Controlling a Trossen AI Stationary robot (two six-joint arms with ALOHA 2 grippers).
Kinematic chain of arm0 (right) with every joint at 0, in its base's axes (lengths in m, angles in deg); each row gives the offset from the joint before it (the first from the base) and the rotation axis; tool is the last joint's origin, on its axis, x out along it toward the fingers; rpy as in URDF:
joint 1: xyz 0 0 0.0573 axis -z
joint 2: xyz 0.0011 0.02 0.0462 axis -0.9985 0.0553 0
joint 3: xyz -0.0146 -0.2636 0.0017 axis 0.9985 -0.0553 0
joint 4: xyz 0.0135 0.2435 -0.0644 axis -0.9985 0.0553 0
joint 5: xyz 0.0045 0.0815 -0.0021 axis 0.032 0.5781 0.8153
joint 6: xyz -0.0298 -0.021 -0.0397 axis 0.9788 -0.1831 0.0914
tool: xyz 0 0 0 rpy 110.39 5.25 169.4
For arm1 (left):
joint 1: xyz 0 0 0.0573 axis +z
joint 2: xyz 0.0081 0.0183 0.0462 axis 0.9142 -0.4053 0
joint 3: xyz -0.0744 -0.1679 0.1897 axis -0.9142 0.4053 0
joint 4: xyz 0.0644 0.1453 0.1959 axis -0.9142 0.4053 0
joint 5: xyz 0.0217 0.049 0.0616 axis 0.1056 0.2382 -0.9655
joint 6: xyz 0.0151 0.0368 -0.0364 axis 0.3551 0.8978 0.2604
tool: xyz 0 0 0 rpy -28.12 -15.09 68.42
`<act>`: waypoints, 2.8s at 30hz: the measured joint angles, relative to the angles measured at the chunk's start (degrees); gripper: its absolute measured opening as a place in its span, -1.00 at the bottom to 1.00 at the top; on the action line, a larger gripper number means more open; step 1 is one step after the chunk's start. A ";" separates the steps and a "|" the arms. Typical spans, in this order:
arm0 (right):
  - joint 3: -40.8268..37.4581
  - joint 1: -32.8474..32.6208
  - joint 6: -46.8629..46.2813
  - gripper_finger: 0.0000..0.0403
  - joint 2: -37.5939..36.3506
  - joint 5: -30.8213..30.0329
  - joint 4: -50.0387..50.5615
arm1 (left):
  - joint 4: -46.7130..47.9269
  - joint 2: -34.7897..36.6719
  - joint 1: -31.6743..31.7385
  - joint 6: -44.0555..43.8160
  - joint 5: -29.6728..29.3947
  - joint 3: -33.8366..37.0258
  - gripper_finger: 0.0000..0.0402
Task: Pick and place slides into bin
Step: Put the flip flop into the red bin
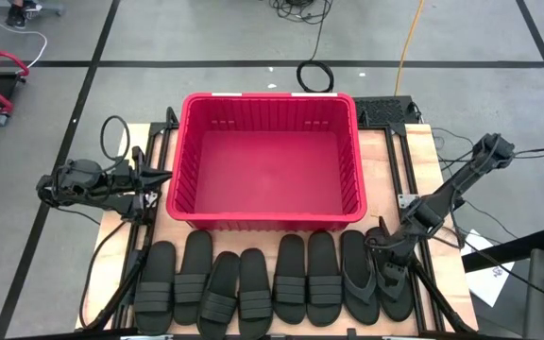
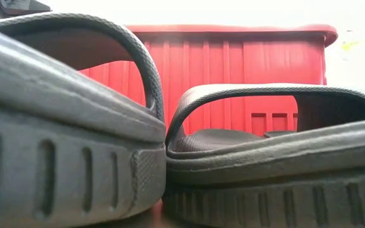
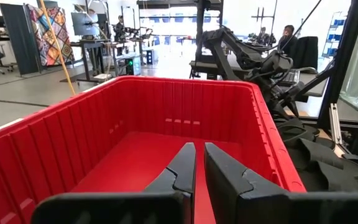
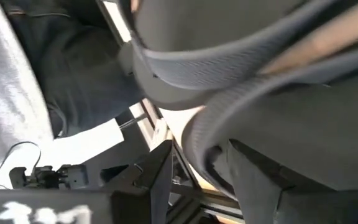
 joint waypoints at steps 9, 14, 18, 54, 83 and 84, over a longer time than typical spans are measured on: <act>0.02 -2.51 -1.75 -0.30 8.18 -0.80 -3.22 | 0.00 0.00 0.01 0.01 0.01 0.00 -0.85; 0.01 -3.03 -3.37 -0.30 11.83 -0.73 -3.28 | -0.02 0.00 0.00 1.08 0.00 0.00 -0.85; 0.02 -3.03 -2.62 -0.35 12.43 -0.47 -4.05 | -0.04 0.00 0.01 1.66 0.00 0.00 -0.85; 6.96 -3.05 -5.87 -1.00 -3.74 2.48 -15.62 | 0.37 0.00 0.00 1.53 -0.02 0.00 -0.85; 55.72 20.36 41.40 -1.00 11.39 1.83 32.29 | 0.34 0.00 0.00 -0.72 0.02 0.00 -0.85; 56.55 22.27 42.85 -1.00 11.55 0.77 32.71 | 0.35 0.00 0.00 -0.72 0.02 0.00 -0.85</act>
